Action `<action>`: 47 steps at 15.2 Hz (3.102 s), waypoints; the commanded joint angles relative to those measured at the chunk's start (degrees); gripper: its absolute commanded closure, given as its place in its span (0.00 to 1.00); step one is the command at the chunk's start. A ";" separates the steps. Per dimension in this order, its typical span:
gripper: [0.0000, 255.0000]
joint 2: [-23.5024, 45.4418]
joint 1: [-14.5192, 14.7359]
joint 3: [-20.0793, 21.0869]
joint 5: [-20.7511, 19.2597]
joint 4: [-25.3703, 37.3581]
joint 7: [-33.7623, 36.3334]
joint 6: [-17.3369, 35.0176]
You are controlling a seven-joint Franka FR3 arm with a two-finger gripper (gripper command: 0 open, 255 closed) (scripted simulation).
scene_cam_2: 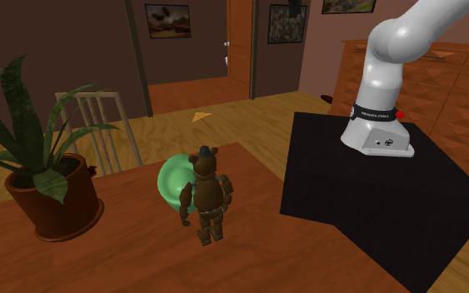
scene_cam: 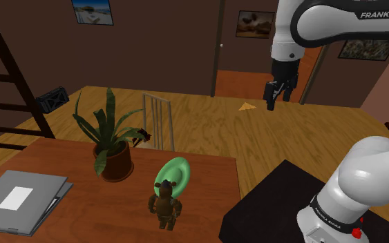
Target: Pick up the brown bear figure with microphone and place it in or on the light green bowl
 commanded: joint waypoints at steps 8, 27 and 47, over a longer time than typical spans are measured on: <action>0.00 12.53 3.33 3.94 1.70 1.62 -0.13 9.49; 0.00 50.41 10.94 14.30 -2.89 19.37 1.86 24.94; 0.00 91.30 27.49 16.96 -14.82 57.29 1.09 21.73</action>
